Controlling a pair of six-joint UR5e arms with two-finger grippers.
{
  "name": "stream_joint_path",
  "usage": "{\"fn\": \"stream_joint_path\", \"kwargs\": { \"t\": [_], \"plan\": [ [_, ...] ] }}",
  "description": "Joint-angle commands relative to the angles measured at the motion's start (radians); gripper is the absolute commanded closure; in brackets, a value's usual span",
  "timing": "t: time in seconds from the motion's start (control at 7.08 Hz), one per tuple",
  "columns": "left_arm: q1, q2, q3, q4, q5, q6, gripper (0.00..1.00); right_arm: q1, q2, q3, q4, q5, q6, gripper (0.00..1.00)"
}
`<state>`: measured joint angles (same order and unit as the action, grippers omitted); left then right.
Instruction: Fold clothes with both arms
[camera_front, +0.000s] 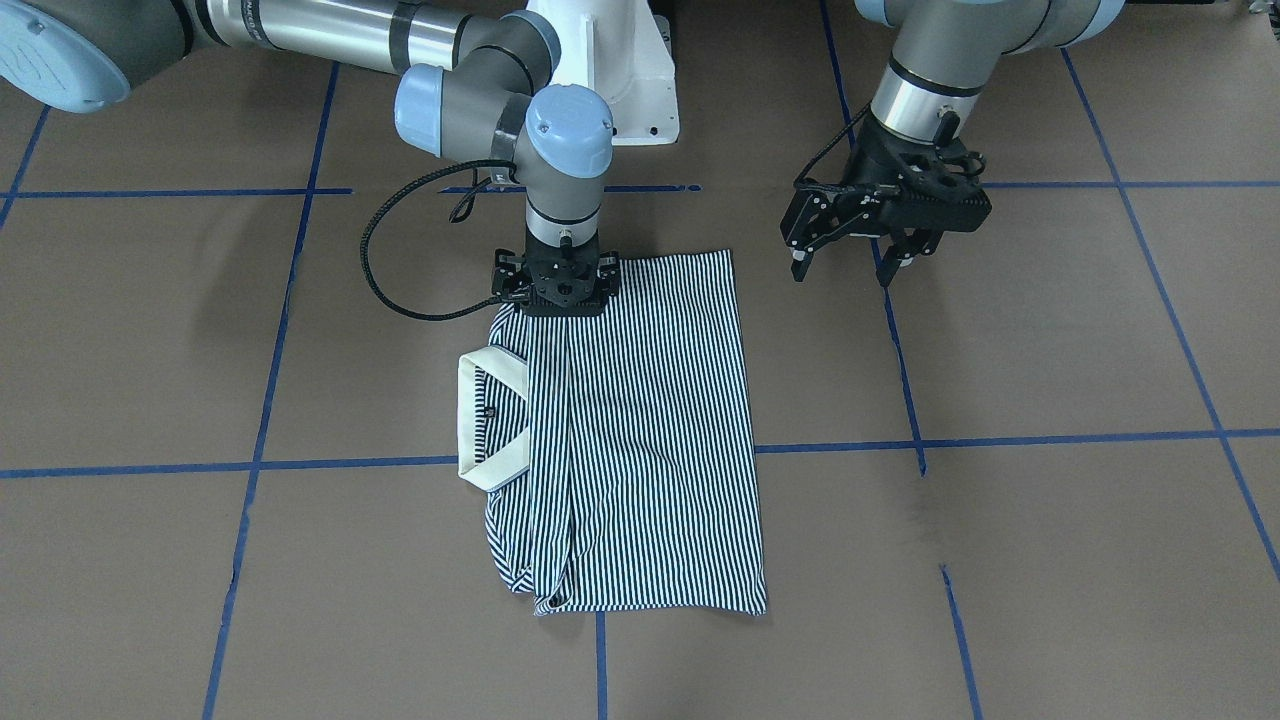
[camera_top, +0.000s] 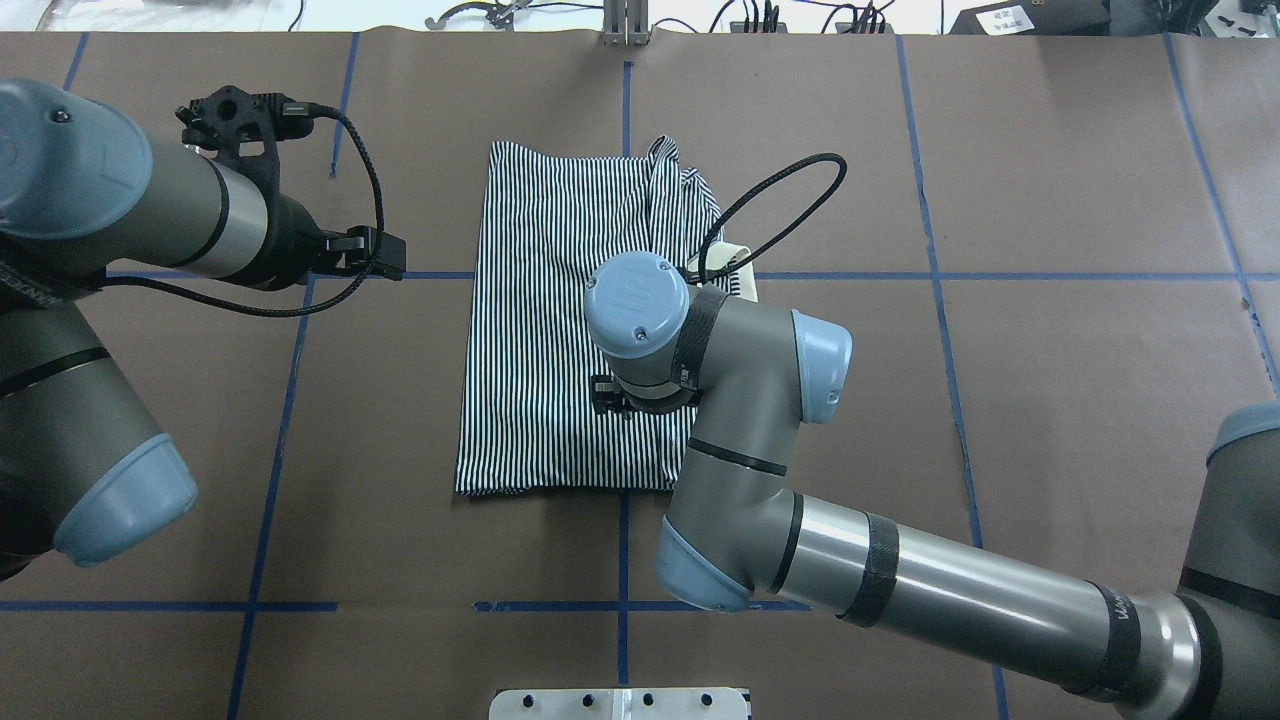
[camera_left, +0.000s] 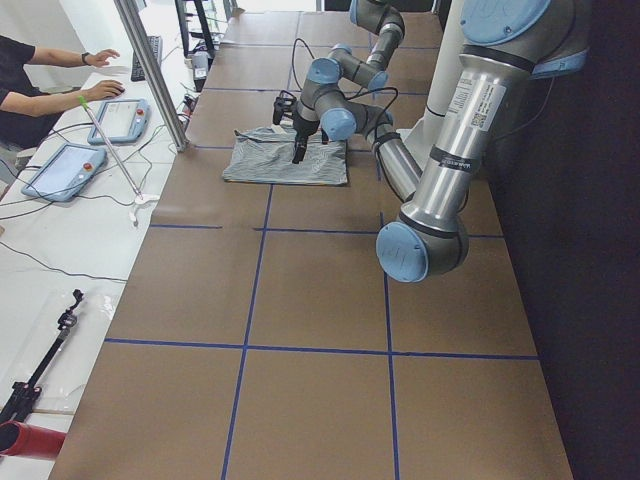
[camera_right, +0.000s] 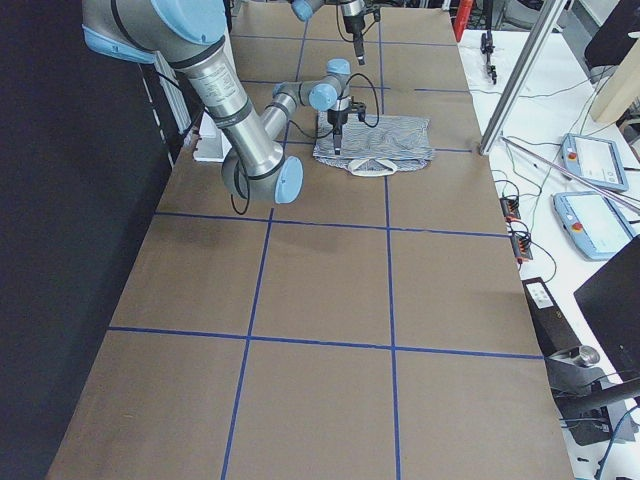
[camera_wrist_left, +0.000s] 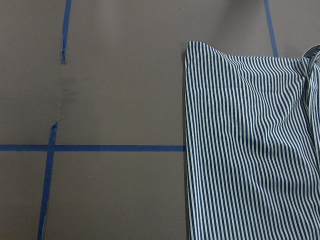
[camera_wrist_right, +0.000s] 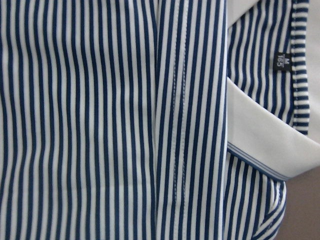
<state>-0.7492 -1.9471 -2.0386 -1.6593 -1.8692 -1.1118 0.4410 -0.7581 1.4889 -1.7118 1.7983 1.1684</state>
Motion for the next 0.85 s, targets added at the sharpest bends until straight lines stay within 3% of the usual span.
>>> {"fn": "stream_joint_path", "kwargs": {
  "t": [0.0,0.28,0.71],
  "plan": [
    [0.001,0.002,-0.003,0.001,-0.002,-0.005,0.00,-0.002,-0.001,0.010,-0.080,0.004,-0.050,0.00],
    [-0.001,0.004,-0.003,0.001,-0.002,-0.005,0.00,-0.034,-0.012,0.057,-0.144,0.004,-0.052,0.00],
    [0.001,0.004,0.000,0.001,-0.004,-0.009,0.00,-0.074,-0.012,0.054,-0.153,-0.005,-0.050,0.00]
  ]
}}
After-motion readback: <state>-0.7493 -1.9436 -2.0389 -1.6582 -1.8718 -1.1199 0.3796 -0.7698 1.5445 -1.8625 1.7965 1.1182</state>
